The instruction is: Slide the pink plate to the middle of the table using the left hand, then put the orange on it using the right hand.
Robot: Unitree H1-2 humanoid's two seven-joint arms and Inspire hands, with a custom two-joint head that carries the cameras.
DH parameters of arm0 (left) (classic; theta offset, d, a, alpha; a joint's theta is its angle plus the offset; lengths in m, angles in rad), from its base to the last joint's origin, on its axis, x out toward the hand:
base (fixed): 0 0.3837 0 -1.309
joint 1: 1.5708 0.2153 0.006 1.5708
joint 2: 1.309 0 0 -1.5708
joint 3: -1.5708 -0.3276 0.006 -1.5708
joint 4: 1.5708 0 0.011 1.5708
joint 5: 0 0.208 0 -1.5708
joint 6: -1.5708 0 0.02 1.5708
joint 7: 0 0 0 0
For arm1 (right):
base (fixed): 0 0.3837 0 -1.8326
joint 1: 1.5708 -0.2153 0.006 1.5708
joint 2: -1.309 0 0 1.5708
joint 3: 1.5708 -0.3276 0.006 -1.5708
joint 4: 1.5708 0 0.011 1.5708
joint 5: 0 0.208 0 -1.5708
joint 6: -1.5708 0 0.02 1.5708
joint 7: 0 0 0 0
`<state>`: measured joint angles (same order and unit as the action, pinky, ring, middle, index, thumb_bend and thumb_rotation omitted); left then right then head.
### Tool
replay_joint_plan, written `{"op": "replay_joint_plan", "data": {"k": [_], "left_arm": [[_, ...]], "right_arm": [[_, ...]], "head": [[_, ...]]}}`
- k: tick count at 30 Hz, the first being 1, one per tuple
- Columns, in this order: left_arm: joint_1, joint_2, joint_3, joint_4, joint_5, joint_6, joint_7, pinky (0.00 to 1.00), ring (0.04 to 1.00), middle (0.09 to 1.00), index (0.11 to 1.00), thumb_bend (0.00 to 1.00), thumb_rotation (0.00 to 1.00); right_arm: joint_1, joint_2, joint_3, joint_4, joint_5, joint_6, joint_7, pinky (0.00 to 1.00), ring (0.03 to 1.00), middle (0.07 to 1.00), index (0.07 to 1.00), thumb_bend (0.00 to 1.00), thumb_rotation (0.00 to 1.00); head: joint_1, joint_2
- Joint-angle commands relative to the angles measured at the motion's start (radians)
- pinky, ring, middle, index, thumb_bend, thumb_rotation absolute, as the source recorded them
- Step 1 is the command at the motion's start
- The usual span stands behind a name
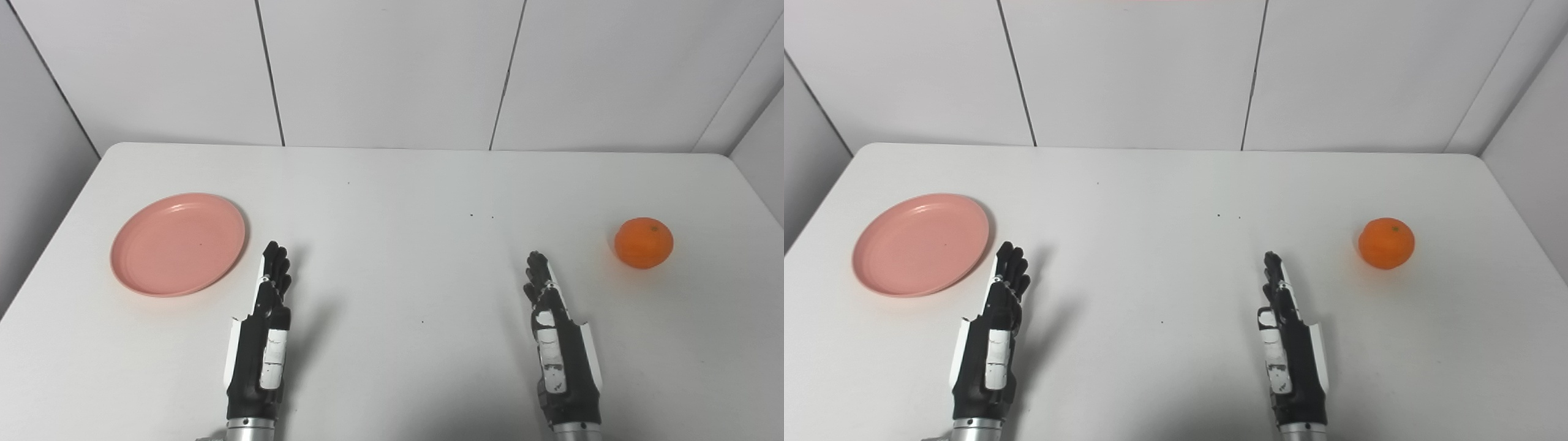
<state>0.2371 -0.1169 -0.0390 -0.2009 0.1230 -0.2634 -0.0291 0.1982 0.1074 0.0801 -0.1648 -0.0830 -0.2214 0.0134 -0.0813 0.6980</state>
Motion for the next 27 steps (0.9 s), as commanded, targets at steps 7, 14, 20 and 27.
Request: {"op": "replay_joint_plan", "data": {"k": [7,14,20,27], "left_arm": [[0.201,0.049,0.002,0.043,0.019,-0.014,0.006,1.00,0.997,1.000,1.000,0.82,1.00],[0.202,0.049,0.002,0.027,0.013,0.015,-0.001,1.00,0.997,1.000,1.000,0.79,1.00],[0.202,0.045,-0.001,0.022,0.018,0.022,0.001,1.00,0.995,0.998,1.000,0.78,1.00],[0.190,0.046,0.001,0.037,0.008,0.013,0.001,1.00,0.994,0.994,1.000,0.78,1.00]], "right_arm": [[0.074,-0.007,-0.003,0.140,0.017,0.046,-0.004,1.00,0.994,0.970,0.955,0.81,1.00],[0.073,-0.008,0.002,0.134,0.005,0.078,-0.004,1.00,0.994,0.972,0.959,0.79,1.00],[0.075,-0.009,0.003,0.119,0.007,0.092,-0.001,1.00,0.994,0.970,0.955,0.78,1.00],[0.086,-0.013,0.006,0.000,0.037,0.083,0.011,0.98,0.961,0.958,0.942,0.83,1.00]], "head": [[0.001,0.005],[-0.001,0.005],[-0.008,0.007],[-0.026,-0.002]]}}
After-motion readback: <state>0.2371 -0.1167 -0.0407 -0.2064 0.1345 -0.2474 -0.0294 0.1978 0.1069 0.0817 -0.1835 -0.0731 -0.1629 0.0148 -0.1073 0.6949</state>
